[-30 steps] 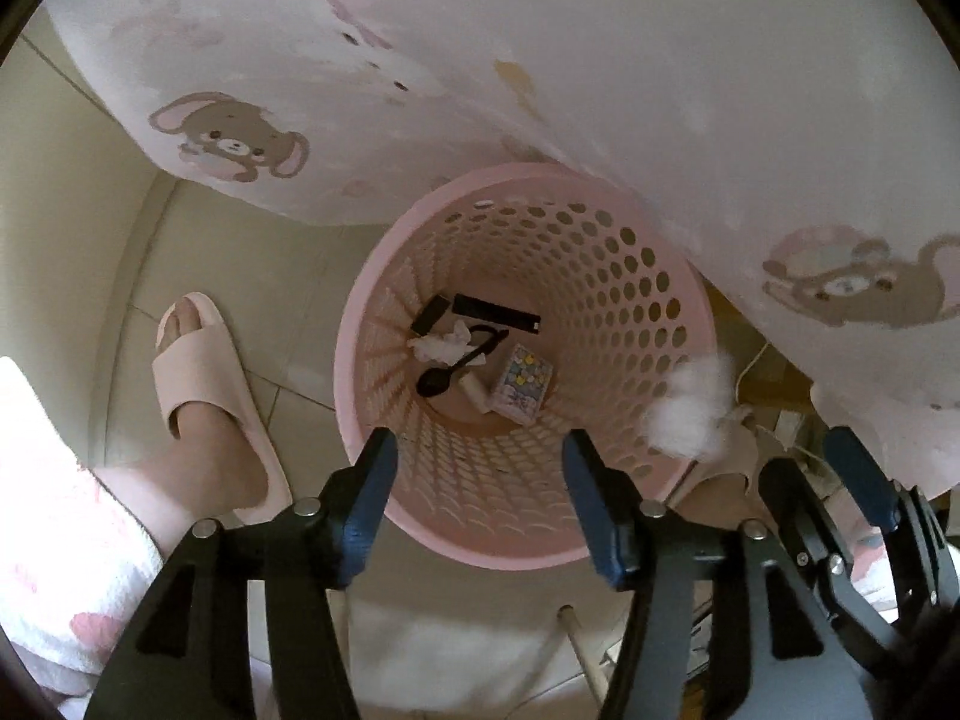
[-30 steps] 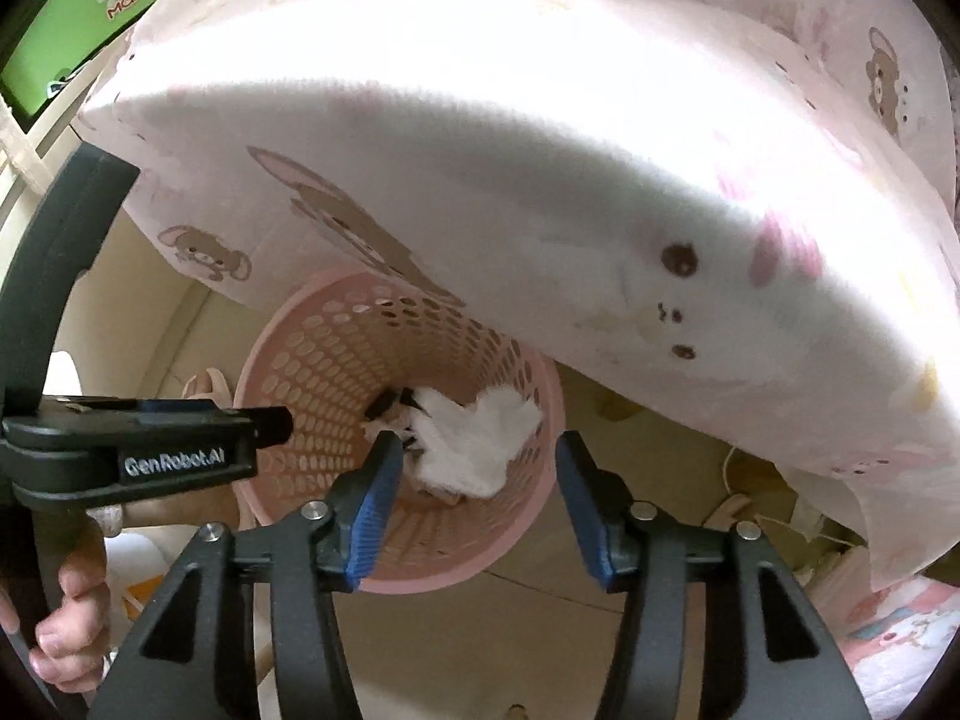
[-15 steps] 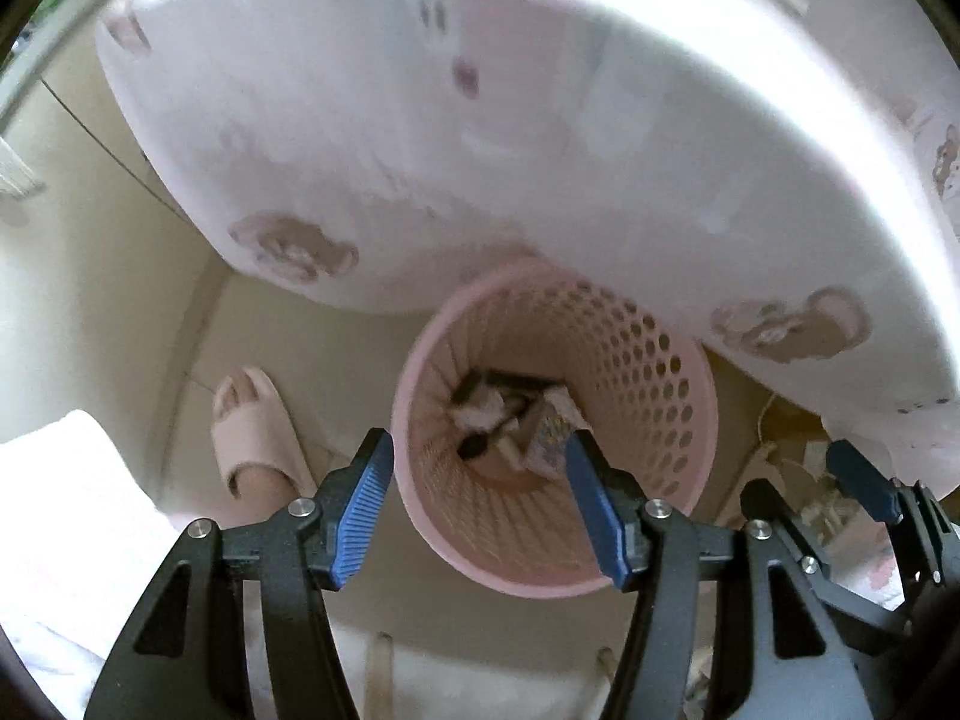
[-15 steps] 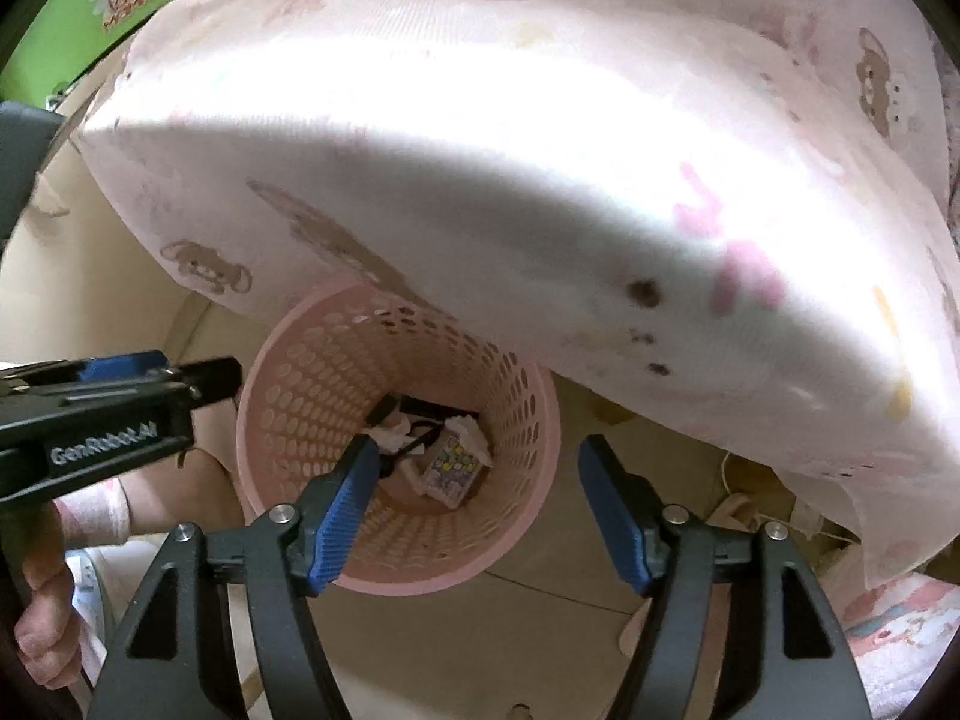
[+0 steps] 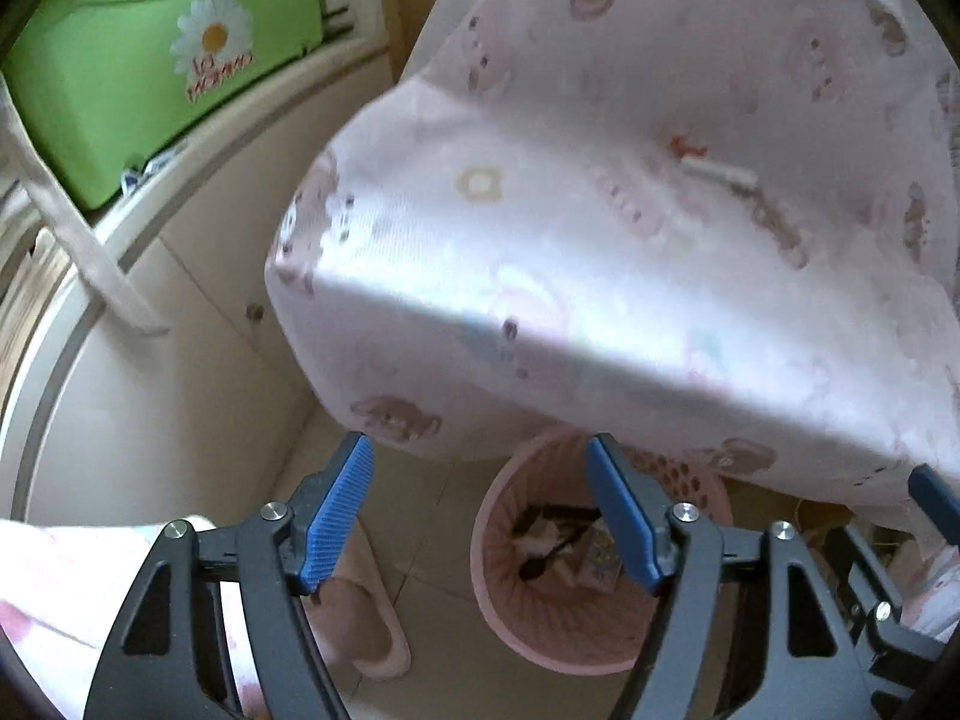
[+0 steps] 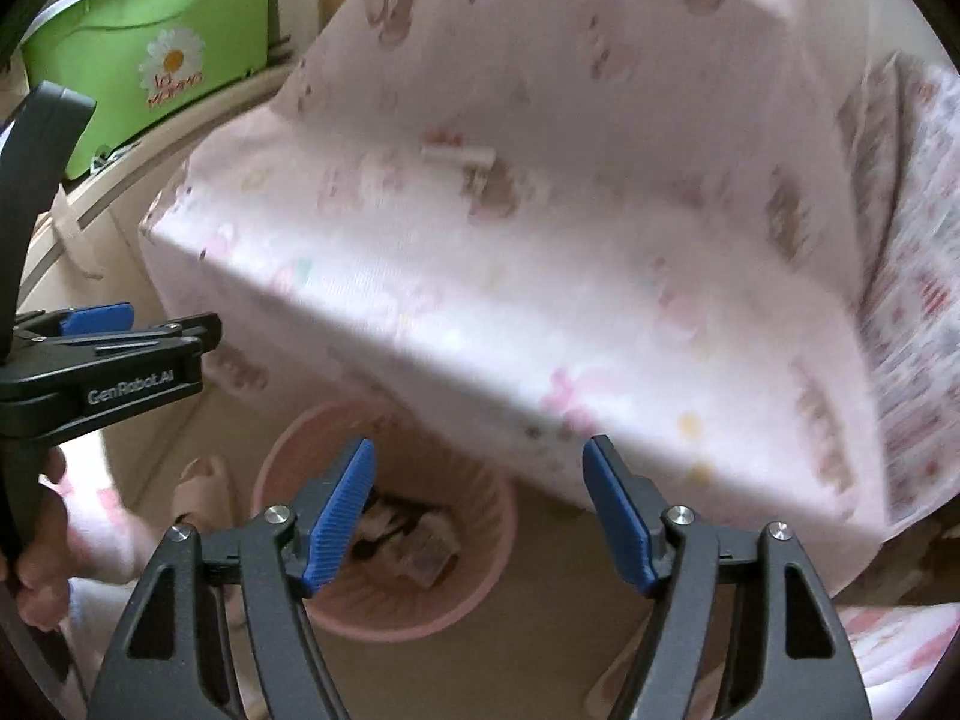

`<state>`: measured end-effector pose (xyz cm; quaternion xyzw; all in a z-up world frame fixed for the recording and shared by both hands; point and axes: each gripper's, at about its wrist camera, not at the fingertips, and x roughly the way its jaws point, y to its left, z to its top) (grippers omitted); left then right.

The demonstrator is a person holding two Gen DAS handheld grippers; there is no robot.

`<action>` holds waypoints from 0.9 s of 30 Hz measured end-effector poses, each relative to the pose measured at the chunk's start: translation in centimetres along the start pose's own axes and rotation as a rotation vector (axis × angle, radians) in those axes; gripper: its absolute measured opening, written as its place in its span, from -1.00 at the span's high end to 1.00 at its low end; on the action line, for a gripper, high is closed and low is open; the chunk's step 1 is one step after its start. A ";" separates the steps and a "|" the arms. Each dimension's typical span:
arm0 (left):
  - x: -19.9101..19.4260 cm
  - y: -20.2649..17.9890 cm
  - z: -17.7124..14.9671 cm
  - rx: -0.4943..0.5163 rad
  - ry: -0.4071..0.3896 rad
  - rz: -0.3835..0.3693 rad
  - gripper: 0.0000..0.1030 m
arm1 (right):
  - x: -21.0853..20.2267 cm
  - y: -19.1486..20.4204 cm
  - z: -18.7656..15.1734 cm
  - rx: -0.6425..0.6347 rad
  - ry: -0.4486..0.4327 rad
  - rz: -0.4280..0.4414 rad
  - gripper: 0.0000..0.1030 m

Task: Collect trash
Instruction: 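Raise both open tools back toward the chair seat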

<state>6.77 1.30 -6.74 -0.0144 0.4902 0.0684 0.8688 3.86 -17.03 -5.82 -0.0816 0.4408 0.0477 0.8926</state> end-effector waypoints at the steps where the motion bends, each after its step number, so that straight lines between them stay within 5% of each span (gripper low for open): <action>1: -0.3 0.1 0.1 -0.006 -0.016 -0.001 -0.56 | -0.4 -0.1 0.1 0.001 -0.019 0.001 -0.43; 6: -2.2 -0.1 0.1 0.009 -0.152 0.012 -0.82 | -2.1 -0.6 0.9 0.006 -0.090 -0.009 -0.43; 12: -3.9 -0.5 0.2 0.025 -0.252 -0.010 -0.90 | -2.8 -1.6 1.8 0.013 -0.140 -0.022 -0.51; 27: -4.7 -1.7 -0.2 0.070 -0.269 -0.043 -0.98 | -1.9 -5.6 3.6 0.139 -0.148 -0.035 -0.53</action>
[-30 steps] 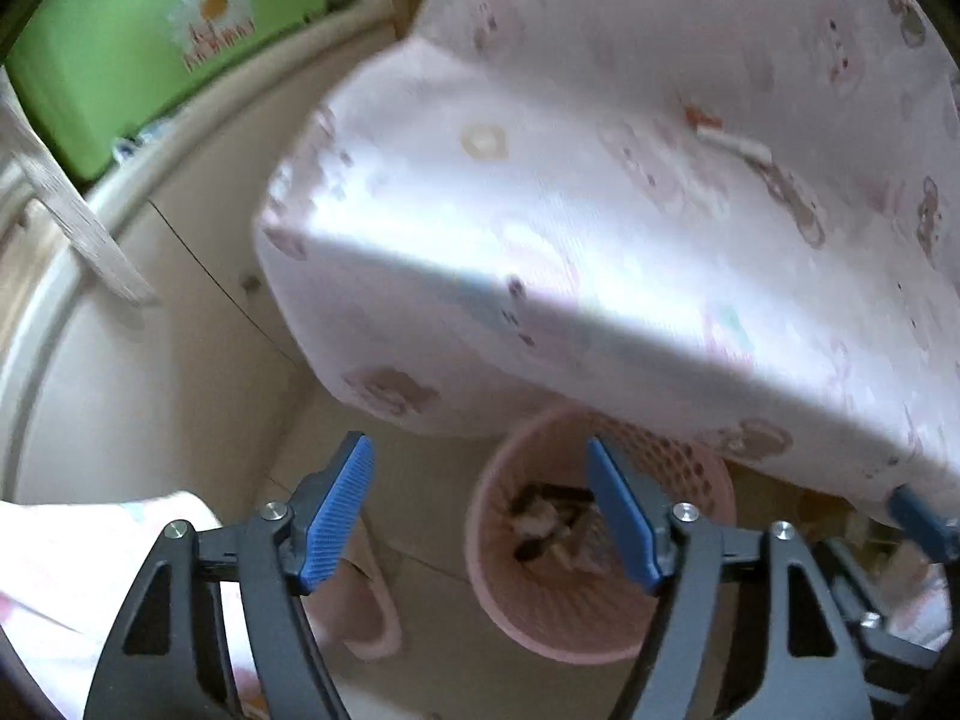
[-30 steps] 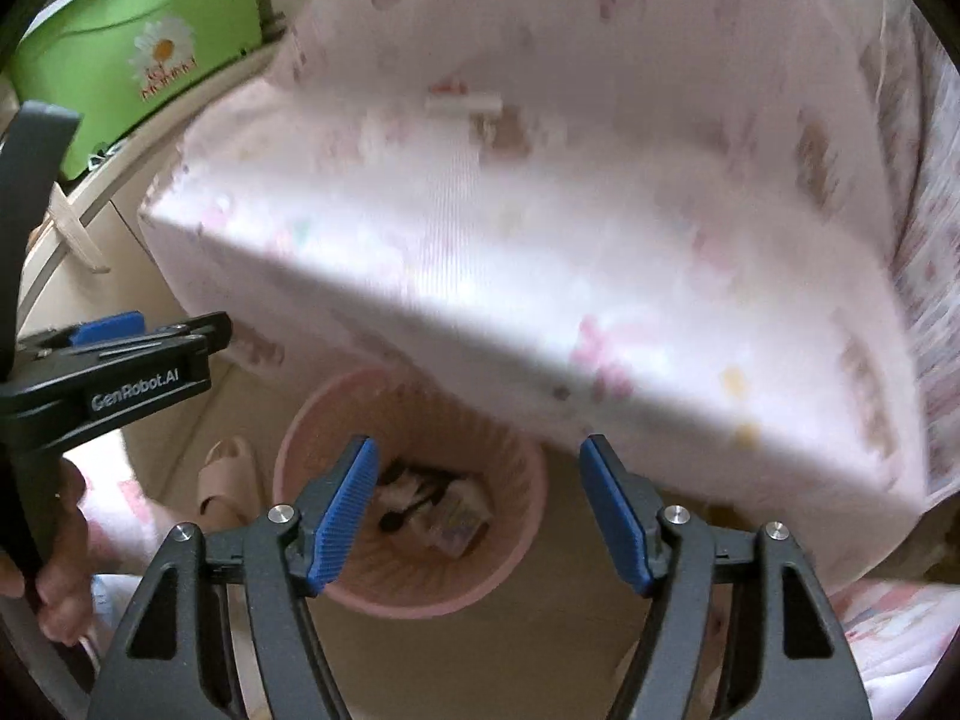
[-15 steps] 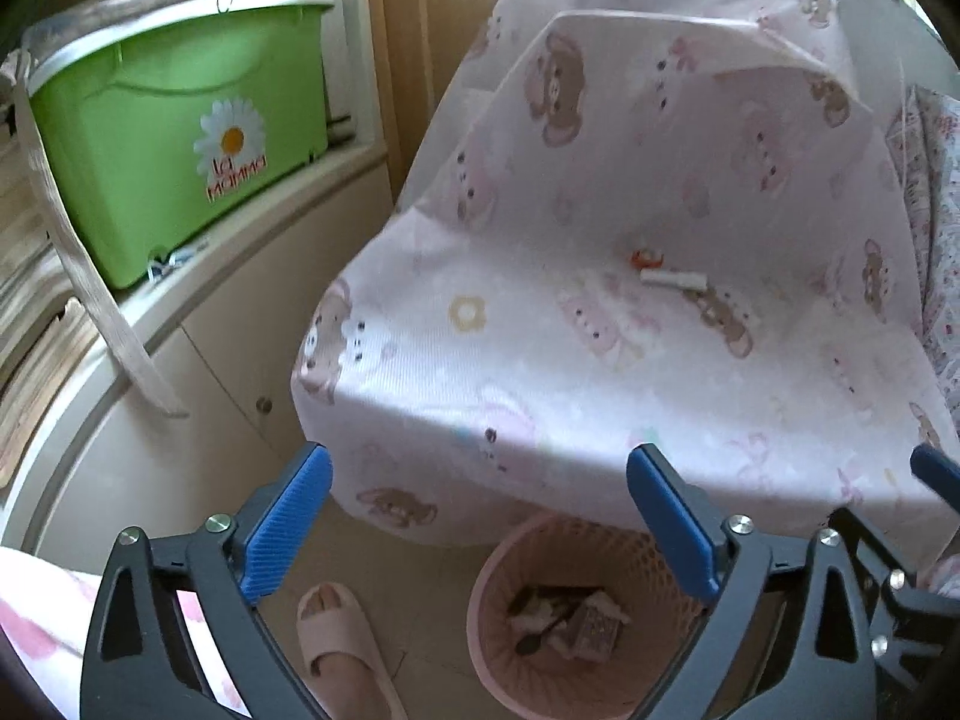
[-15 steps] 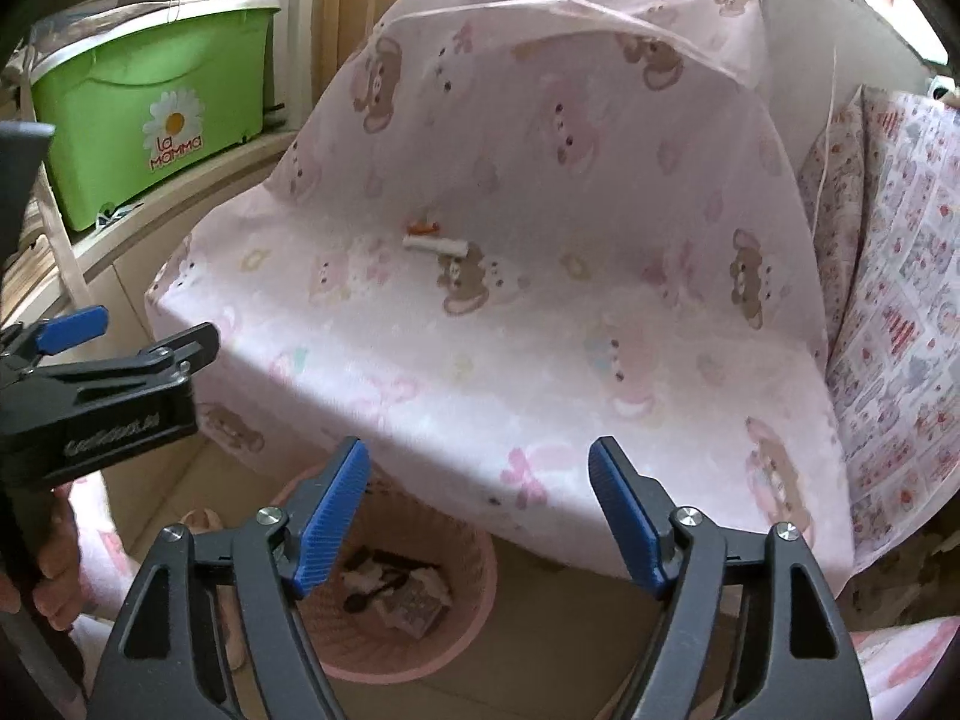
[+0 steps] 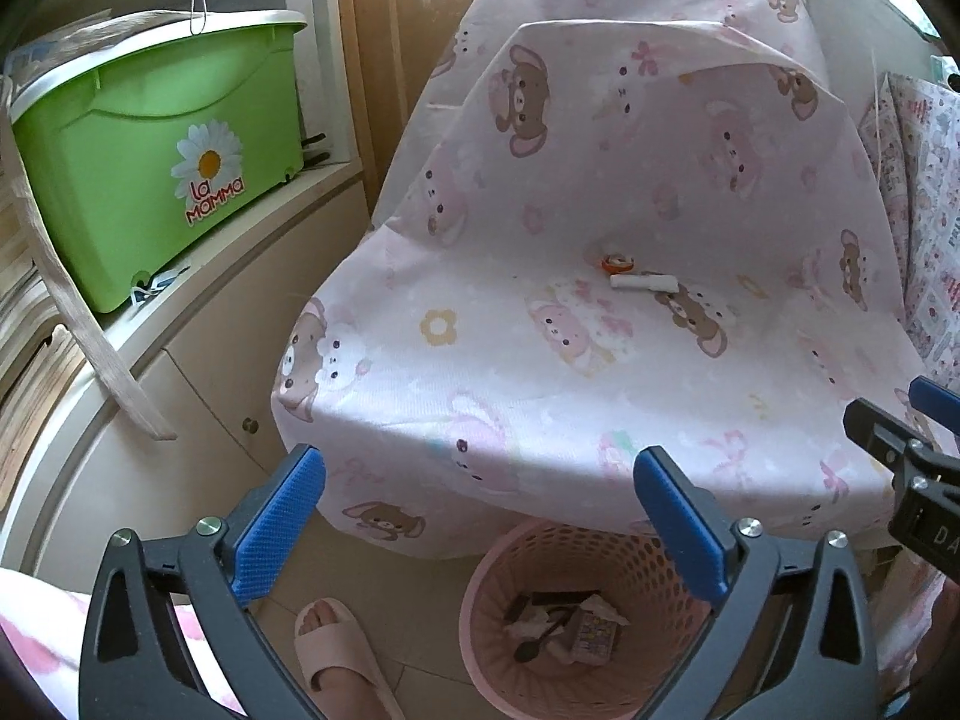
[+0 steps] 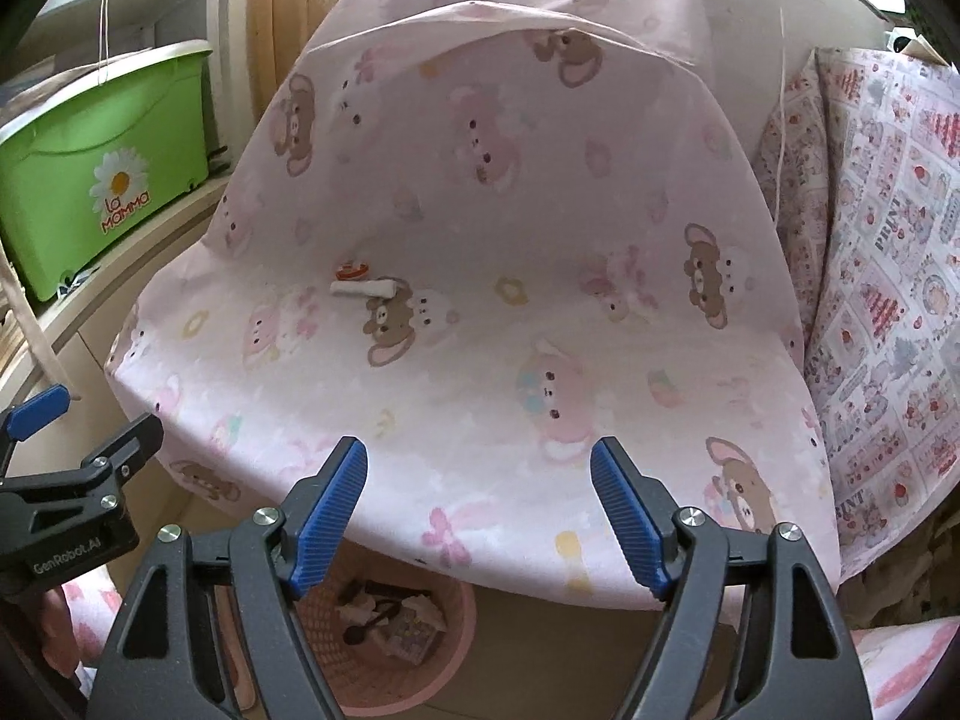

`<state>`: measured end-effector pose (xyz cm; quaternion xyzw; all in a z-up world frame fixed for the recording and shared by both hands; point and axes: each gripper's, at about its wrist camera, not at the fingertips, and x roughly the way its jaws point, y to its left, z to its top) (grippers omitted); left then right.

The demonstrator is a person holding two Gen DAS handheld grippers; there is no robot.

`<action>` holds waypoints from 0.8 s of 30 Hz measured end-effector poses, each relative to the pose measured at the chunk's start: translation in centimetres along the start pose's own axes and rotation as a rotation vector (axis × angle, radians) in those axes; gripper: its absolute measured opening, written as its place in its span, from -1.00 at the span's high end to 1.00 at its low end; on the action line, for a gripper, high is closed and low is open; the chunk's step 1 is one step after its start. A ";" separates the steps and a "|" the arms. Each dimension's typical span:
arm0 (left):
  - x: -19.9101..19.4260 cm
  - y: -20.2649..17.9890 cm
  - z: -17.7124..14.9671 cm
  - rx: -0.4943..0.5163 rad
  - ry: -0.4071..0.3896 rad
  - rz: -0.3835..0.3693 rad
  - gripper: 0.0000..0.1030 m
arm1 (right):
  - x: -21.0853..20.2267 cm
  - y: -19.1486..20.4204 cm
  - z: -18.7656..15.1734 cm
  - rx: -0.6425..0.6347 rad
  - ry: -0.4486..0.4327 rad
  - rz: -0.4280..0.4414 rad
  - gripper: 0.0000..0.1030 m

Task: Collect trash
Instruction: 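Raise both open tools back toward the chair seat, then grasp the white plastic stick on the seat with the left tool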

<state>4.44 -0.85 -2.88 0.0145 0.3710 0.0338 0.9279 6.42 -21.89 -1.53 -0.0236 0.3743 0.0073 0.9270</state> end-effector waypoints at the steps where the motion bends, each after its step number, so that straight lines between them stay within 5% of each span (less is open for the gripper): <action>1: 0.0 0.0 0.1 -0.001 0.001 -0.005 -0.98 | 0.0 0.0 0.0 -0.001 -0.001 -0.002 -0.53; 9: -0.4 -1.4 2.8 0.070 -0.050 -0.040 -0.98 | 0.5 -0.4 0.8 0.005 -0.005 -0.016 -0.53; 24: 6.8 -5.8 8.2 0.133 0.165 -0.200 -0.85 | 2.3 -3.0 3.2 0.088 0.020 -0.040 -0.53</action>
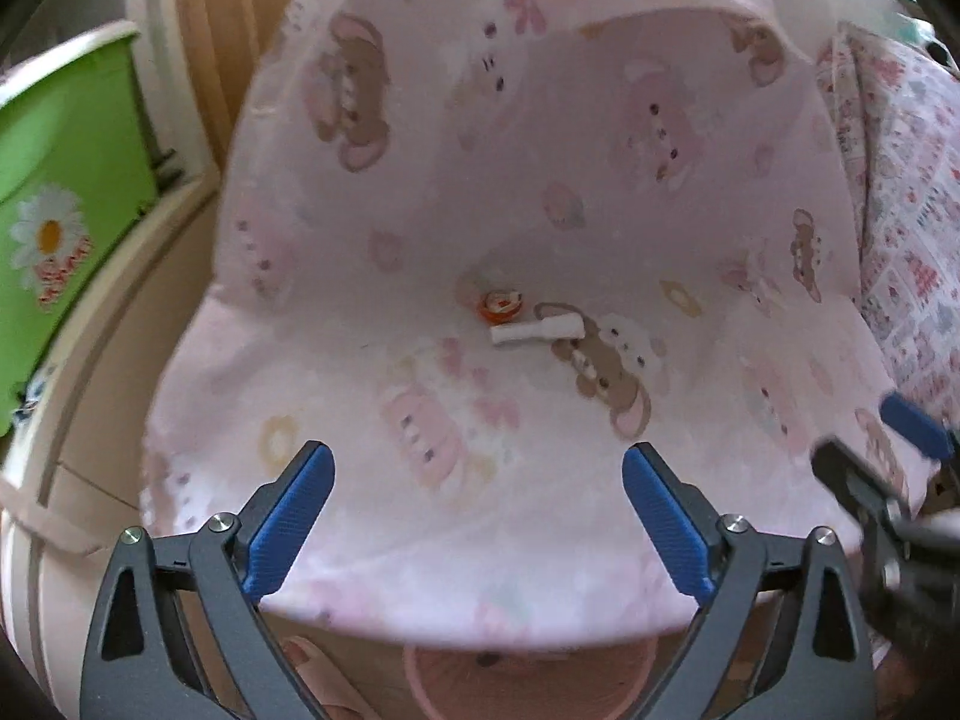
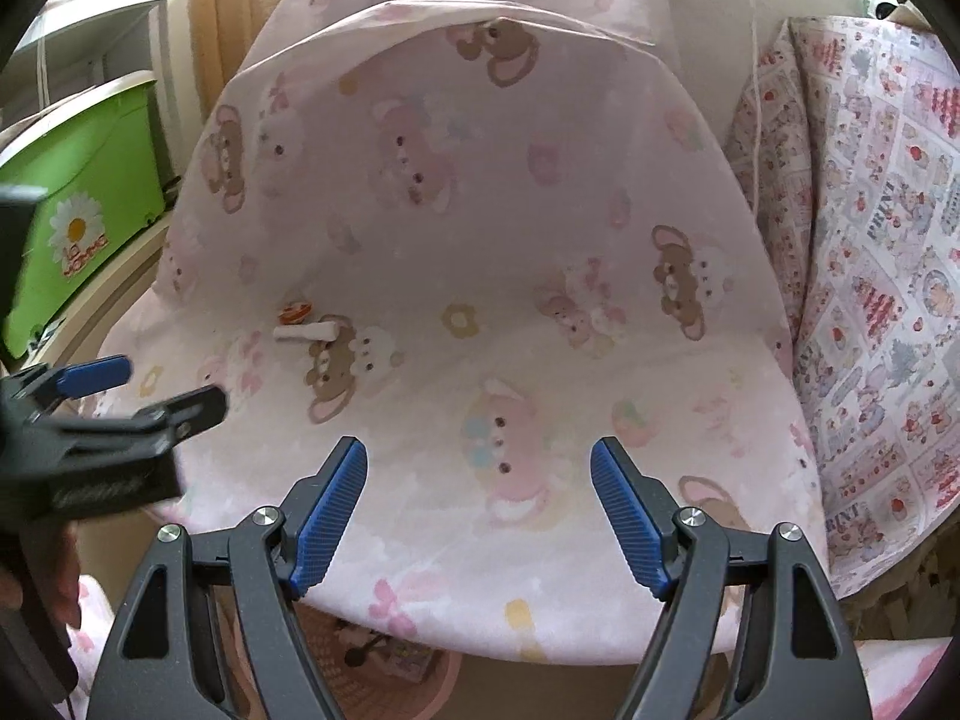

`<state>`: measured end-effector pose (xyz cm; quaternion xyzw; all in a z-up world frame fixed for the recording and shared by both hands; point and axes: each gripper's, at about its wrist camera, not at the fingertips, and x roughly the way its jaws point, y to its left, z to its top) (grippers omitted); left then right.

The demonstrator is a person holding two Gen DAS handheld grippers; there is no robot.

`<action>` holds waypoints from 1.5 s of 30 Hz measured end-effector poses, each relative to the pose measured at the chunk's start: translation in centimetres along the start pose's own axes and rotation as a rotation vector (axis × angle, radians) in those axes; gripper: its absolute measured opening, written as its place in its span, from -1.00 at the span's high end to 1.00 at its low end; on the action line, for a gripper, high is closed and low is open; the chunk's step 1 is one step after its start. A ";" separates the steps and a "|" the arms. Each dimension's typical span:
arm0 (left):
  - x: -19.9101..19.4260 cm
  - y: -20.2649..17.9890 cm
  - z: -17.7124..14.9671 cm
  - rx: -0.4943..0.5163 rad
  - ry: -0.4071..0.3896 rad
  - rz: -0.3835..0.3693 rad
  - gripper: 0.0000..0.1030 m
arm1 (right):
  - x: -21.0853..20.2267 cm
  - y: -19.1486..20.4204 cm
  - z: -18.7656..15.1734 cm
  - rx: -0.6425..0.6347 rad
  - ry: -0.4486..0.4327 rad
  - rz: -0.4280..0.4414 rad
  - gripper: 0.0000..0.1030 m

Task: Collect trash
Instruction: 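Grasp the white plastic stick on the seat with the left tool, then lift the stick with the left tool while the right tool approaches the orange bead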

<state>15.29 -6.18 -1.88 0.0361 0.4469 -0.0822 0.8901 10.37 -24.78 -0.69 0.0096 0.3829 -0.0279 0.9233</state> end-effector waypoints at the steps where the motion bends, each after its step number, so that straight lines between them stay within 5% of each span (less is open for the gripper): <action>1: 0.6 0.0 0.6 -0.021 0.013 -0.010 -0.85 | 0.0 -0.2 0.1 0.005 -0.002 -0.010 -0.53; 10: 5.7 -2.0 5.0 -0.106 0.115 -0.070 -0.37 | 1.0 -3.4 1.3 0.098 0.019 -0.080 -0.54; 19: 8.3 -5.8 5.9 0.009 0.110 0.136 -0.28 | 0.9 -4.8 2.0 0.164 0.011 -0.073 -0.54; 25: 8.4 -4.5 5.8 -0.096 0.119 0.064 0.01 | 1.1 -4.8 2.0 0.176 0.021 -0.069 -0.54; 30: 5.9 -2.8 5.5 -0.117 0.072 0.051 0.02 | 0.9 -4.4 1.8 0.149 0.016 -0.083 -0.54; 37: -0.1 -1.2 2.2 0.019 -0.043 0.037 0.01 | 1.1 -3.6 1.5 0.122 0.014 -0.053 -0.54; 45: -3.9 3.4 0.2 -0.019 -0.100 0.066 0.01 | 0.8 -1.3 1.2 0.055 -0.004 0.018 -0.54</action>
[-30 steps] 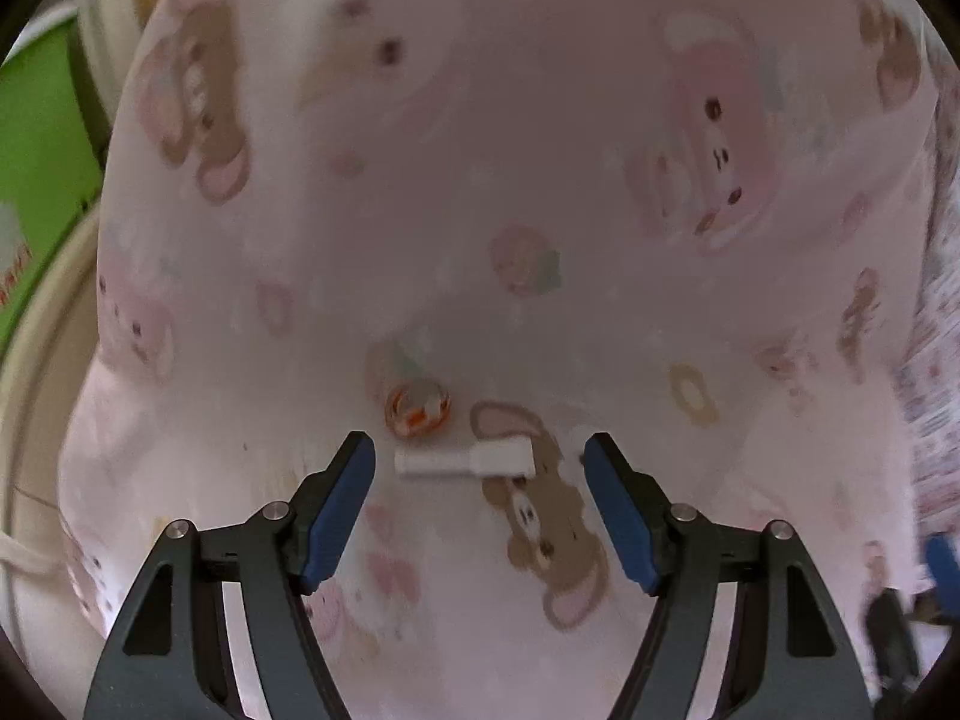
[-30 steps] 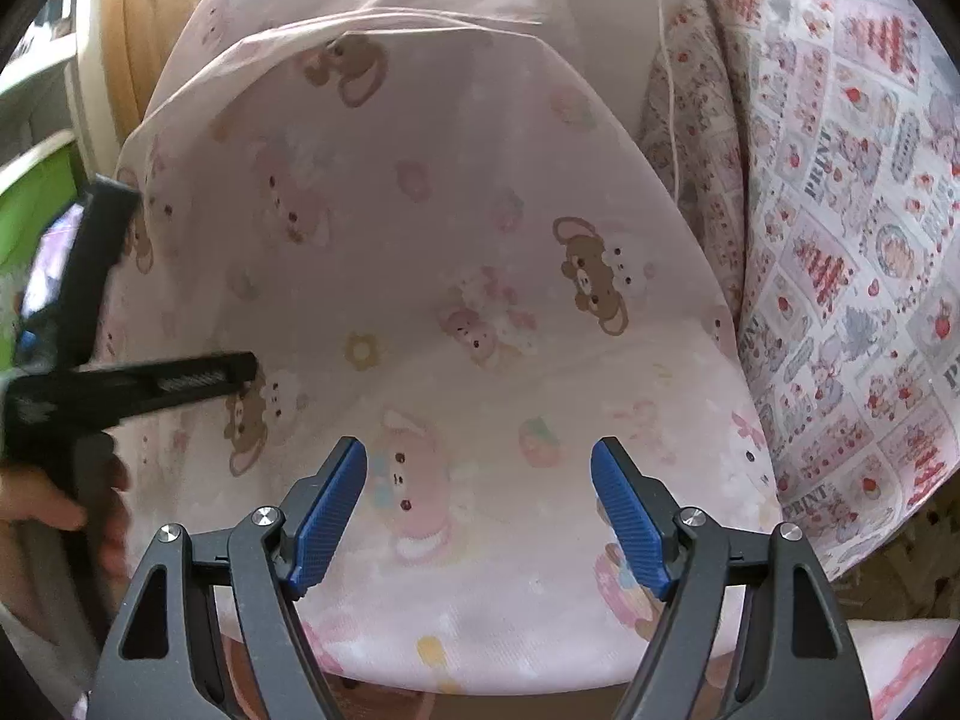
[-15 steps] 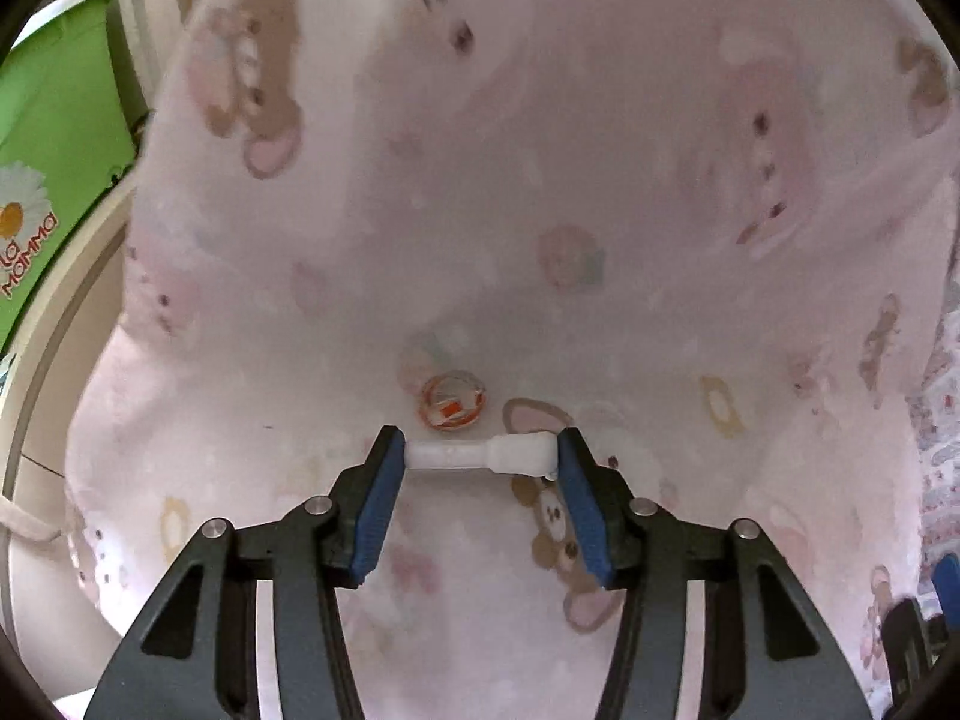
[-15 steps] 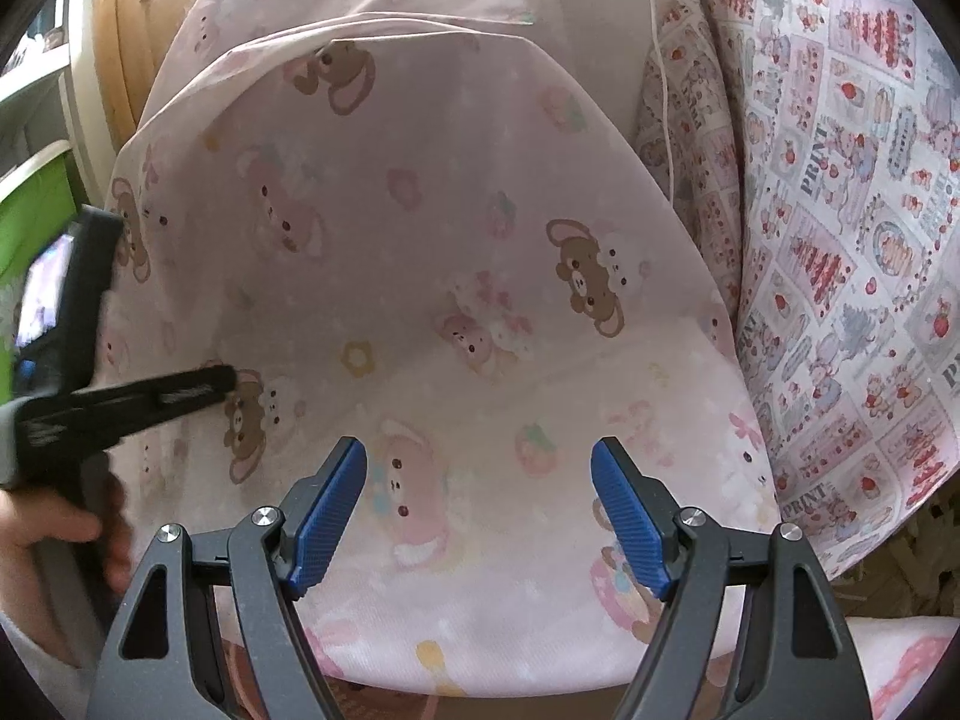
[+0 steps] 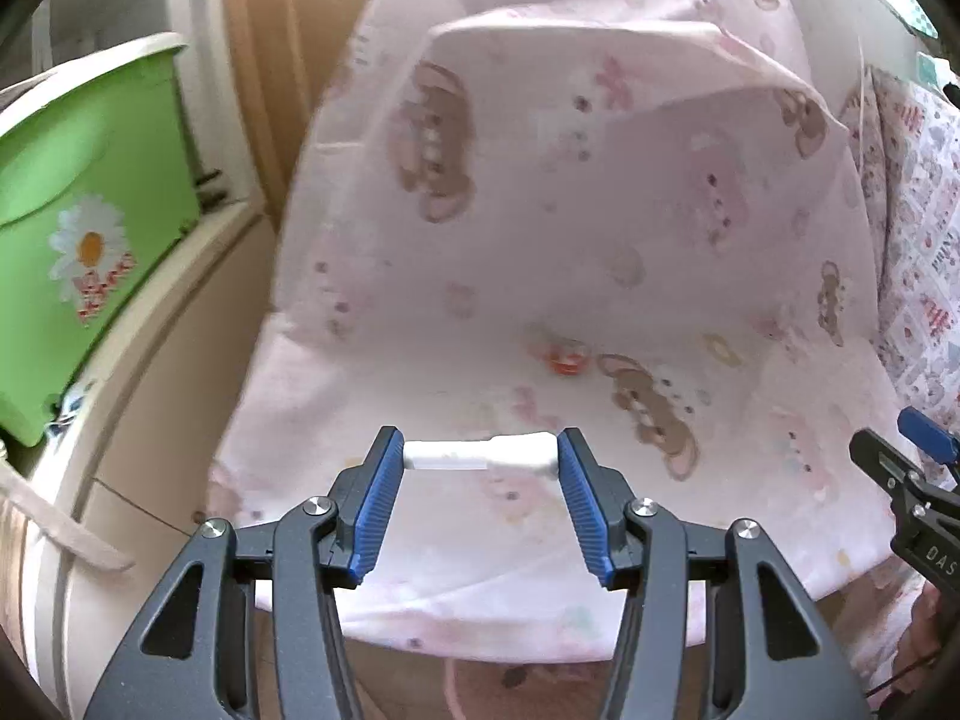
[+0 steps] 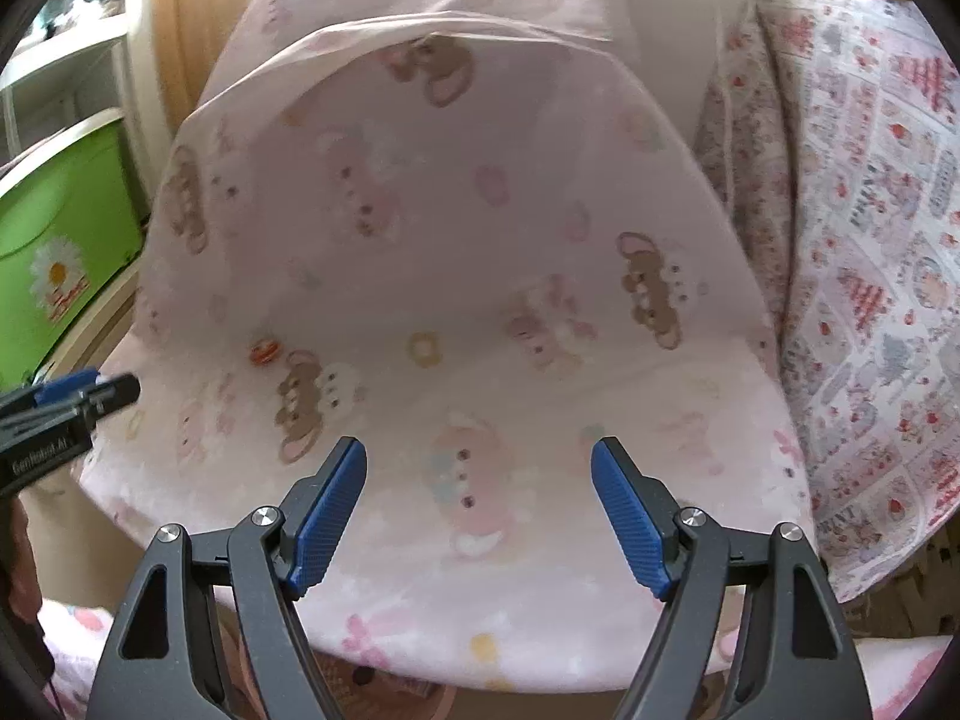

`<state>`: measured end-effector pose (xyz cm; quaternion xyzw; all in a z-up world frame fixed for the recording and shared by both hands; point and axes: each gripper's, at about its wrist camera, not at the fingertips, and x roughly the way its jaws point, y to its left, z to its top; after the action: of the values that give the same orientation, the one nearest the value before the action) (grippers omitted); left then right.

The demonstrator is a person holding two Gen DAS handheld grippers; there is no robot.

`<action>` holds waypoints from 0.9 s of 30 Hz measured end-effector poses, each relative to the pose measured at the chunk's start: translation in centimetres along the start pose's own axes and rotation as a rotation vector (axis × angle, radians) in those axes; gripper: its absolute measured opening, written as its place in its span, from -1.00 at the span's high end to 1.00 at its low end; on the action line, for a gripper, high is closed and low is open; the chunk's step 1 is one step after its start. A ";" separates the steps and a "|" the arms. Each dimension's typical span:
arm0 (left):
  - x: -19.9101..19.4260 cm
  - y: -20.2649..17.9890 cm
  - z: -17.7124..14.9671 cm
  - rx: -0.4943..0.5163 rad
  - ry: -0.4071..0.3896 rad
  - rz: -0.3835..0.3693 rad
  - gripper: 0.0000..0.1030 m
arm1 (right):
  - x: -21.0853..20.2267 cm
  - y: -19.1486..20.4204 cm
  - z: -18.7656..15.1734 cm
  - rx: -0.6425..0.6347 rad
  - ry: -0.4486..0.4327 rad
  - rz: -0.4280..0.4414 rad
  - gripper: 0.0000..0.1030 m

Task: Collect trash
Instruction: 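Lift the stick with the left tool while the right tool approaches the orange bead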

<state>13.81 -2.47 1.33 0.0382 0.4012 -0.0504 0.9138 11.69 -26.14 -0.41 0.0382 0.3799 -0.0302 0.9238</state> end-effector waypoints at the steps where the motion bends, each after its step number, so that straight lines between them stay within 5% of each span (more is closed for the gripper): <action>1: -0.2 0.4 -0.3 -0.004 -0.012 0.010 0.01 | 0.2 0.5 -0.1 -0.014 0.009 0.022 -0.54; 5: 1.5 2.0 -1.3 -0.052 0.013 0.031 0.00 | 2.2 2.6 0.9 0.054 0.064 0.073 -0.54; 8: 2.4 3.1 -1.5 -0.124 0.068 0.008 0.00 | 4.9 5.2 2.0 0.074 0.147 0.194 -0.54; 11: 2.5 4.1 -1.5 -0.145 0.061 0.061 0.00 | 6.6 8.3 2.8 -0.026 0.143 0.141 -0.54; 17: 2.9 7.1 -2.0 -0.216 0.090 0.090 0.00 | 9.8 13.3 4.4 -0.169 0.149 0.192 -0.31; 27: 3.9 8.7 -1.9 -0.280 0.133 0.076 0.00 | 13.7 16.3 6.0 -0.166 0.160 0.164 0.00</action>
<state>16.11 6.14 -2.61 -0.0711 0.4620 0.0434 0.8830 27.01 -10.89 -5.07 -0.0051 0.4491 0.0800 0.8899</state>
